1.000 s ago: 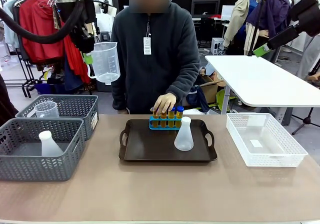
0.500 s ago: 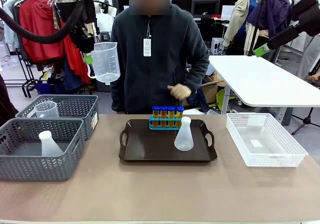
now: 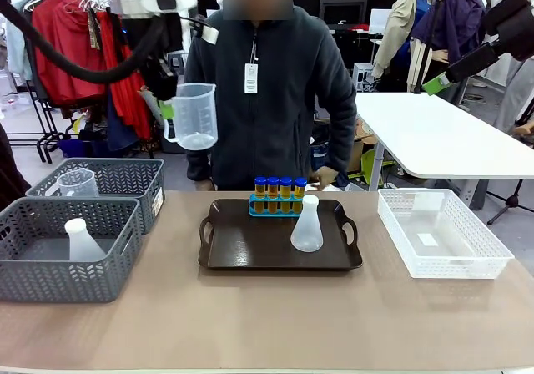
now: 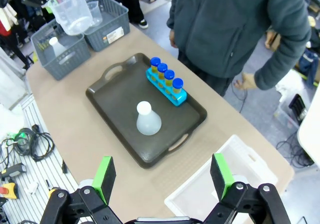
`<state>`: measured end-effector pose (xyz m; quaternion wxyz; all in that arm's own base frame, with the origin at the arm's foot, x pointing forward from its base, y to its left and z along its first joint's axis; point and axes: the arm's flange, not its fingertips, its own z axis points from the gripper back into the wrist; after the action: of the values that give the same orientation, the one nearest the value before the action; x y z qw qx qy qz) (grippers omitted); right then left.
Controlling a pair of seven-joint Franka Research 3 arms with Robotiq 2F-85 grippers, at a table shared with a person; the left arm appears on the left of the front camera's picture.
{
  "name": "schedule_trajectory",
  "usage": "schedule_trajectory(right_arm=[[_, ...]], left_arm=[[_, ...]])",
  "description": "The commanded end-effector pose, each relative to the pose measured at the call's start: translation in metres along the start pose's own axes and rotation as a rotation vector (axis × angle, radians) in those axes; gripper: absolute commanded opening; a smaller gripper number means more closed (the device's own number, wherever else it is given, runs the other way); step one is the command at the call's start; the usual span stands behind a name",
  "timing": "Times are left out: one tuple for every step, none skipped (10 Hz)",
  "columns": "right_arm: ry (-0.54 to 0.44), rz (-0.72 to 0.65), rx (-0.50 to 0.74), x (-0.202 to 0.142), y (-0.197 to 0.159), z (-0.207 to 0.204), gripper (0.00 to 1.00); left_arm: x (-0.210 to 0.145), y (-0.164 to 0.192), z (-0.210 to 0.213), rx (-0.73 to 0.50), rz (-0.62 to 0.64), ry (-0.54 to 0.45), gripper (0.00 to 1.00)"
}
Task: Prepare the laboratory tools.
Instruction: Pick up one Large Measuring Cup and place it on the Handle tray.
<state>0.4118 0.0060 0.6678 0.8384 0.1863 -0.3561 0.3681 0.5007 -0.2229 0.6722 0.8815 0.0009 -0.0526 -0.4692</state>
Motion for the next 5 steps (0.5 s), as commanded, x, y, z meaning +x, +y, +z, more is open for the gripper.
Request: schedule_trajectory(right_arm=[[-0.026, 0.002, 0.02, 0.002, 0.0, 0.0, 1.0], [-0.026, 0.002, 0.02, 0.002, 0.0, 0.0, 1.0], [-0.026, 0.002, 0.02, 0.002, 0.0, 0.0, 1.0], [-0.026, 0.002, 0.02, 0.002, 0.0, 0.0, 1.0], [-0.026, 0.002, 0.02, 0.002, 0.0, 0.0, 1.0]], left_arm=[[0.024, -0.005, -0.014, 0.013, -0.05, 0.036, 0.0], [0.036, -0.01, -0.031, -0.005, -0.083, 0.046, 0.0], [0.046, -0.013, -0.05, -0.027, -0.11, 0.053, 0.0], [0.053, -0.015, -0.07, -0.074, -0.142, 0.074, 0.0], [0.06, -0.016, -0.092, -0.092, -0.16, 0.093, 0.0]])
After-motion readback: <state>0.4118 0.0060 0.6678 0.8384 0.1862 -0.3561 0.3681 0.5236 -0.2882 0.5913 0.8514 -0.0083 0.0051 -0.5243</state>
